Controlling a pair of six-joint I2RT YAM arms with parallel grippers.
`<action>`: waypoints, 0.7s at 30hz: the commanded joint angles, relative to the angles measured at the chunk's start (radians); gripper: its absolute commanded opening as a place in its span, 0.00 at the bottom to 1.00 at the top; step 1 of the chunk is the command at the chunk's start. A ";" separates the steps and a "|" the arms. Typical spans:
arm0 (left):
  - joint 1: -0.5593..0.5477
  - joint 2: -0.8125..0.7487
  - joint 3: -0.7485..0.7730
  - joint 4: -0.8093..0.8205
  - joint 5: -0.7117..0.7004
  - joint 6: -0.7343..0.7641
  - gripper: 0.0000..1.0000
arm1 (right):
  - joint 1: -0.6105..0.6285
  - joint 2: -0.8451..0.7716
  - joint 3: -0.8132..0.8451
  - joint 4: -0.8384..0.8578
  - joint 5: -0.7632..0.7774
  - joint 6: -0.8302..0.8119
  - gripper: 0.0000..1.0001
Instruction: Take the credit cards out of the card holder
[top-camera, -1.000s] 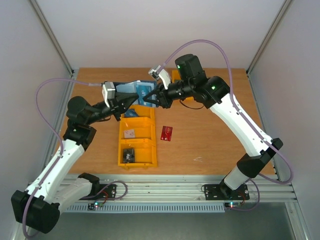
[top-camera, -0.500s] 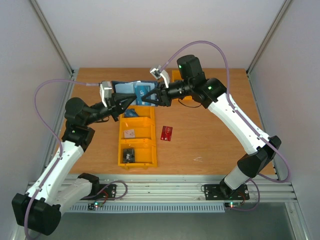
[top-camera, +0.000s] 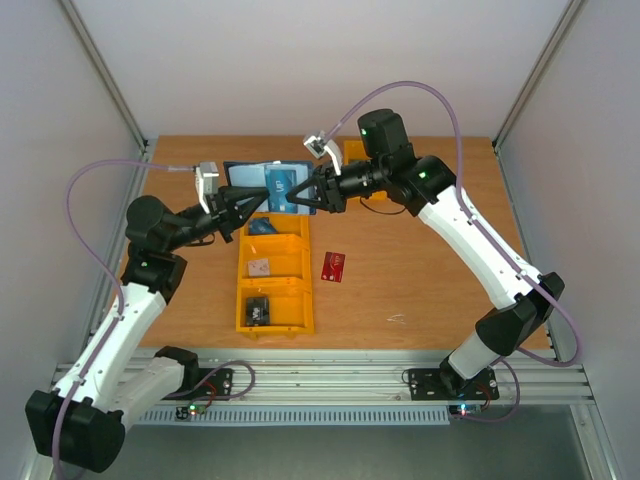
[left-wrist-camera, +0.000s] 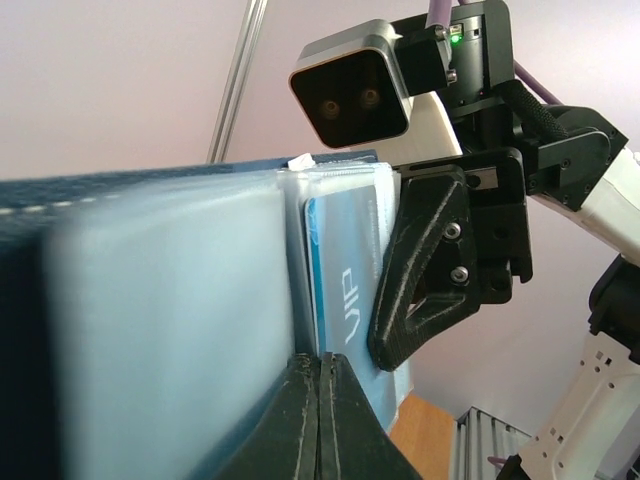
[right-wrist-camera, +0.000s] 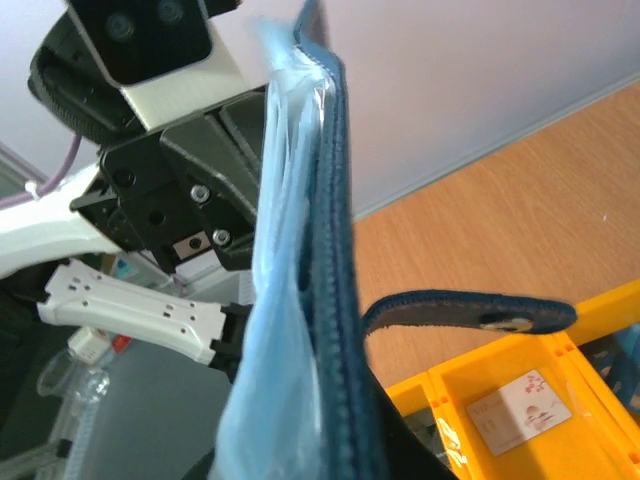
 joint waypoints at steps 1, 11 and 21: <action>0.021 -0.016 -0.005 0.053 0.021 -0.009 0.00 | -0.009 -0.042 0.002 -0.018 -0.030 -0.004 0.02; -0.020 0.021 0.004 0.057 0.088 -0.023 0.17 | -0.003 -0.022 0.009 0.037 -0.091 0.035 0.01; -0.039 0.019 0.009 0.075 0.073 -0.018 0.00 | -0.006 -0.022 0.013 0.016 -0.094 -0.001 0.02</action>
